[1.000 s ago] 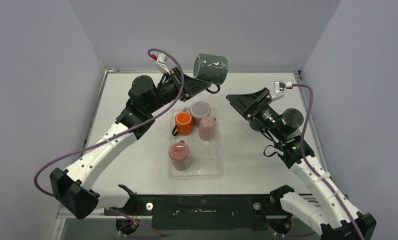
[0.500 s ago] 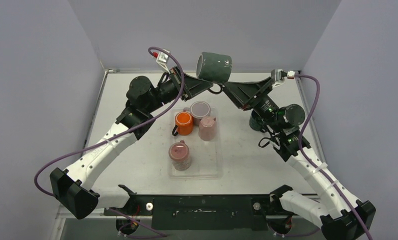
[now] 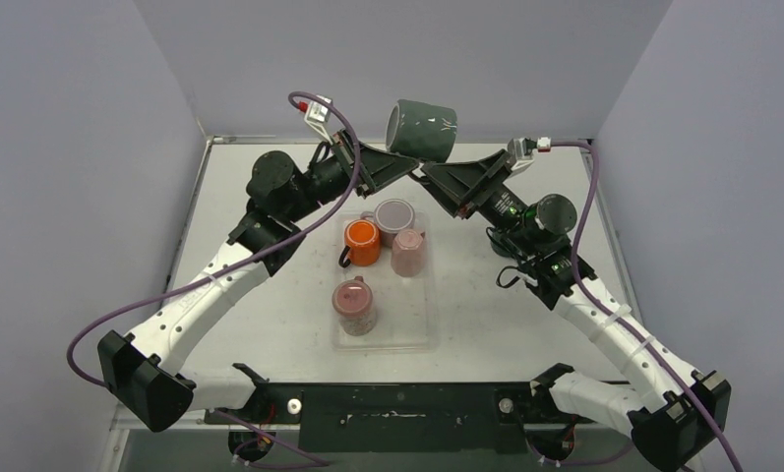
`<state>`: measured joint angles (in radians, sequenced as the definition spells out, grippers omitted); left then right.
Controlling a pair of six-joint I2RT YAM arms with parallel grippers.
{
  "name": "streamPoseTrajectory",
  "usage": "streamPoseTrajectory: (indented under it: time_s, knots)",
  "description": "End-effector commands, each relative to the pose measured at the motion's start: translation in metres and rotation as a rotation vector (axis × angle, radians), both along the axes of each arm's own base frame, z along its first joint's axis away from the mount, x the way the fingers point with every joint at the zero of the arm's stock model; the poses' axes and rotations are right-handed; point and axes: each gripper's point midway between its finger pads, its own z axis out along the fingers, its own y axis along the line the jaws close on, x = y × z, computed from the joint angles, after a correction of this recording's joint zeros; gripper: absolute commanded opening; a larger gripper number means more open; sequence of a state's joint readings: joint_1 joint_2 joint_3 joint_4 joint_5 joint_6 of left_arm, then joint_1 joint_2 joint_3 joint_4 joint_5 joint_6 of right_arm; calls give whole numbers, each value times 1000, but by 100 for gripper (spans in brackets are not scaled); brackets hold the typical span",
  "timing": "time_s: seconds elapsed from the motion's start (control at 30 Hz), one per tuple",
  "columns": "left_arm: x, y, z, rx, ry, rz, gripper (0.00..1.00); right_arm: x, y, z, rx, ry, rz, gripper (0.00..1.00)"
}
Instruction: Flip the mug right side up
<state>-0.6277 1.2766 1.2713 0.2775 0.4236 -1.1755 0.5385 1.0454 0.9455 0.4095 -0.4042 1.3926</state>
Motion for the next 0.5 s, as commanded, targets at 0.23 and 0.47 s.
streamPoseTrajectory:
  time_s: [0.23, 0.47]
  knots:
    - [-32, 20, 51, -132, -182, -13, 0, -3, -1, 41, 135, -85, -5, 30]
    - [-30, 17, 41, -110, -176, -11, 0, 3, -3, 46, 115, -151, -61, 5]
